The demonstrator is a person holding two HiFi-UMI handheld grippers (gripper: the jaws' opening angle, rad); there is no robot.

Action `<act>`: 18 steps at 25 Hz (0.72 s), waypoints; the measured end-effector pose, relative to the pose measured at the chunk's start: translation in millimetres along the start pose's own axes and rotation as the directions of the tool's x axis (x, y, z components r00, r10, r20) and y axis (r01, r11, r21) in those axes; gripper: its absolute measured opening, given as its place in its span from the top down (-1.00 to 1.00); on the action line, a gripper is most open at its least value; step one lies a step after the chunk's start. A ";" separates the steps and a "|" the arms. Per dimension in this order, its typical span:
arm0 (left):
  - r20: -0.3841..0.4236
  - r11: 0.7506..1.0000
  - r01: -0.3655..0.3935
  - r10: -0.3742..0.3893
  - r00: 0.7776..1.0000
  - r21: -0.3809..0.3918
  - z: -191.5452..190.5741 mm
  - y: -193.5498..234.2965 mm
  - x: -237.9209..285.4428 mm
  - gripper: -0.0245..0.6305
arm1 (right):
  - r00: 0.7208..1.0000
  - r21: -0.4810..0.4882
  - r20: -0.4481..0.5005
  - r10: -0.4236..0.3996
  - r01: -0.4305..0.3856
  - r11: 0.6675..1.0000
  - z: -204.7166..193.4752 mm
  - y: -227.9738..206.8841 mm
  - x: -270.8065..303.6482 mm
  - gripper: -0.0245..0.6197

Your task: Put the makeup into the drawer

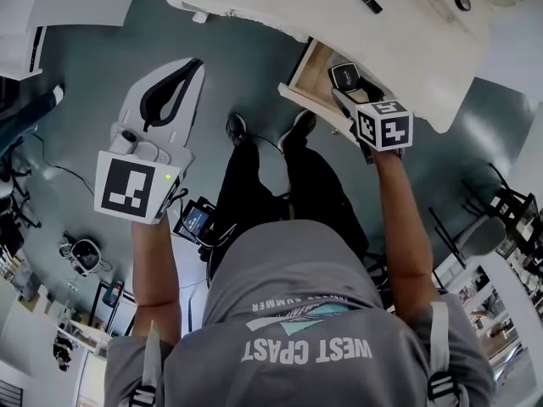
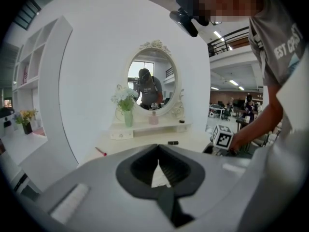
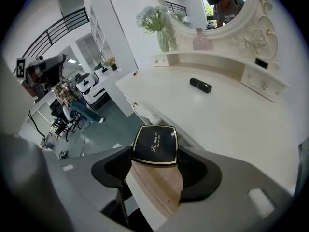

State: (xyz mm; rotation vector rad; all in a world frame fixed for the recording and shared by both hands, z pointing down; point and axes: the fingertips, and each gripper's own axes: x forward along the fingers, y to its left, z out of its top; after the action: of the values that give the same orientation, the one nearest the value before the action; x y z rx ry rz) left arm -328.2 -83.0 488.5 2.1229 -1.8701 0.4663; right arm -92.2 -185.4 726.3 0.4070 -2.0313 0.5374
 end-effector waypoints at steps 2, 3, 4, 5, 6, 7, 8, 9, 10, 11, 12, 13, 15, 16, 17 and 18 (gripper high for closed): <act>-0.006 1.000 -0.007 0.007 1.000 -0.005 -6.2 4.3 -3.5 0.92 | 1.000 -0.012 -0.028 0.006 -0.006 1.000 -3.2 3.0 15.0 -0.02; -0.009 1.000 -0.011 0.011 1.000 -0.009 -9.3 6.4 -5.2 0.92 | 0.999 -0.018 -0.043 0.008 -0.009 1.000 -4.7 3.9 22.8 -0.02; -0.012 1.000 -0.014 0.014 1.000 -0.013 -12.4 8.4 -6.8 0.92 | 0.998 -0.024 -0.058 0.010 -0.012 1.000 -6.3 4.9 30.5 -0.02; -0.015 1.000 -0.018 0.018 1.000 -0.016 -15.5 10.3 -8.6 0.92 | 0.997 -0.028 -0.072 0.013 -0.015 1.000 -8.0 5.9 38.0 -0.02; -0.018 1.000 -0.023 0.022 1.000 -0.019 -18.6 12.3 -10.6 0.92 | 0.996 -0.030 -0.085 0.015 -0.017 0.999 -10.0 6.7 45.4 -0.02; -0.020 0.999 -0.027 0.026 0.999 -0.022 -21.4 14.1 -13.0 0.92 | 0.995 -0.031 -0.099 0.015 -0.019 0.999 -12.4 7.3 52.5 -0.02; -0.022 0.999 -0.031 0.030 0.999 -0.025 -23.9 15.8 -15.8 0.92 | 0.993 -0.029 -0.113 0.016 -0.020 0.999 -15.2 7.8 59.4 -0.02; -0.023 0.999 -0.035 0.034 0.999 -0.028 -26.0 17.5 -18.9 0.92 | 0.992 -0.026 -0.126 0.018 -0.021 0.999 -18.2 8.3 66.0 -0.02; -0.023 0.999 -0.039 0.038 0.999 -0.031 -27.9 19.2 -22.1 0.92 | 0.990 -0.020 -0.140 0.020 -0.023 1.000 -21.3 8.4 72.2 -0.02; -0.024 0.999 -0.042 0.041 0.999 -0.034 -29.6 21.1 -24.9 0.92 | 0.988 -0.015 -0.155 0.020 -0.023 1.000 -24.1 7.7 78.1 -0.02; -0.025 0.998 -0.046 0.045 0.999 -0.037 -31.4 23.1 -27.4 0.92 | 0.985 -0.009 -0.169 0.019 -0.020 1.000 -26.8 6.1 83.4 -0.02; -0.025 0.998 -0.049 0.048 0.999 -0.040 -33.2 25.3 -29.8 0.92 | 0.983 -0.003 -0.182 0.015 -0.016 1.000 -29.0 3.9 88.2 -0.02; -0.027 0.997 -0.057 0.056 0.998 -0.045 -36.8 29.7 -34.6 0.92 | 0.978 0.006 -0.208 0.007 -0.005 1.000 -33.0 -1.1 96.8 -0.02; -0.028 0.997 -0.061 0.060 0.998 -0.049 -38.5 31.8 -37.2 0.92 | 0.975 0.008 -0.222 0.004 -0.002 1.000 -35.2 -3.2 100.6 -0.02; -0.028 0.997 -0.065 0.064 0.998 -0.051 -40.0 33.8 -39.8 0.92 | 0.972 0.008 -0.237 0.001 0.001 1.000 -37.3 -4.9 104.0 -0.02; -0.029 0.996 -0.069 0.067 0.997 -0.054 -41.4 35.6 -42.4 0.92 | 0.968 0.006 -0.251 -0.001 0.002 1.000 -39.3 -6.1 107.1 -0.02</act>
State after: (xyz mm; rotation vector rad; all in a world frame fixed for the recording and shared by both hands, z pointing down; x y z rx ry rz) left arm -370.7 -32.3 508.5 2.0136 -1.9228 0.4507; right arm -112.4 -177.0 838.4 0.3265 -1.7856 0.5652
